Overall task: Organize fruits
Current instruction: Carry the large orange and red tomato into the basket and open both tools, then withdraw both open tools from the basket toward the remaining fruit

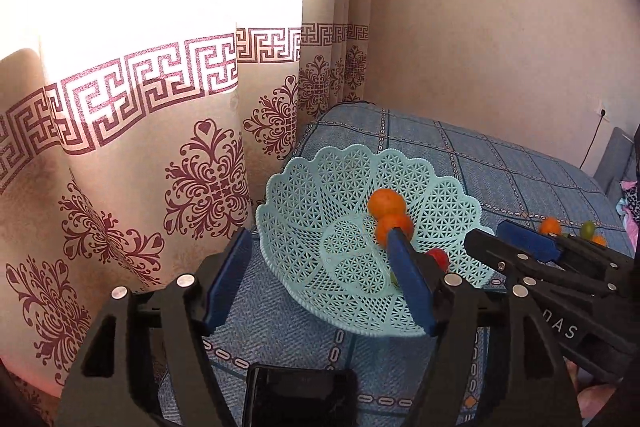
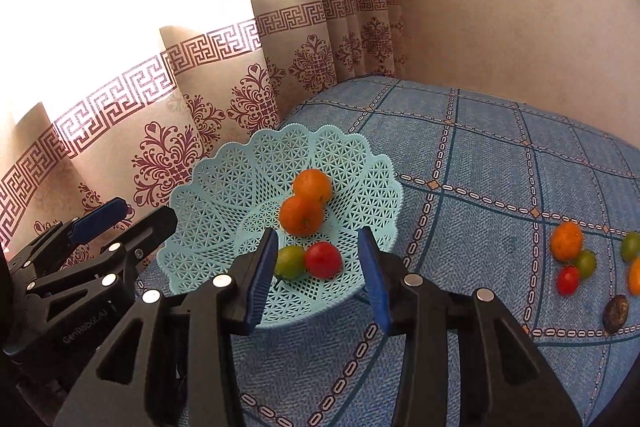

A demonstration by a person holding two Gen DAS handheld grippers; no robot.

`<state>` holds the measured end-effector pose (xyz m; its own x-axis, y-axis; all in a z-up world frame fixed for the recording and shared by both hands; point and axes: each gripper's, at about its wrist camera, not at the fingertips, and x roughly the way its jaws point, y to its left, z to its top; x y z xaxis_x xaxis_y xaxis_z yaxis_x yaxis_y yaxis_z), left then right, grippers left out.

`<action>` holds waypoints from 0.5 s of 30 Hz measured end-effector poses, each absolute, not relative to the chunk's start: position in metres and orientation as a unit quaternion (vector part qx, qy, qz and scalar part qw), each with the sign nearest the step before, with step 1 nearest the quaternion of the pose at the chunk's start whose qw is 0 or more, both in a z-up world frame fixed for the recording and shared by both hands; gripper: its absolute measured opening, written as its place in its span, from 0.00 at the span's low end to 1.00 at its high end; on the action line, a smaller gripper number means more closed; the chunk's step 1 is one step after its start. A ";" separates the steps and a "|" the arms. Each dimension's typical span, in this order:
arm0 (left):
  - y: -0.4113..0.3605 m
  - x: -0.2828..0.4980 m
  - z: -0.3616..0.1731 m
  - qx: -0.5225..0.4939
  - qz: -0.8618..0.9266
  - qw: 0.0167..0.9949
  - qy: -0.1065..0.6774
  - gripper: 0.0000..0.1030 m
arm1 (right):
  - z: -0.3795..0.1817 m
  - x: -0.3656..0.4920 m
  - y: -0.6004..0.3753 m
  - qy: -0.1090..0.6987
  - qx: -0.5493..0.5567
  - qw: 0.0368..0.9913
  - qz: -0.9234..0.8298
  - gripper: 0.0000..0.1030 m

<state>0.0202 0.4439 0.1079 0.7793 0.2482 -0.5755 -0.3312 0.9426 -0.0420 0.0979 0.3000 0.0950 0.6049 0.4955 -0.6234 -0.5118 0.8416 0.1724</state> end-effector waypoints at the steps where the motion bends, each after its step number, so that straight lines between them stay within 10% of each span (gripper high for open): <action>1: 0.445 0.019 0.108 -0.073 0.156 0.940 0.294 0.69 | 0.095 0.098 0.298 0.344 -0.010 0.896 0.279 0.41; 15: 0.437 0.017 0.114 -0.076 0.157 0.942 0.288 0.82 | 0.090 0.090 0.258 0.344 0.022 0.906 0.247 0.52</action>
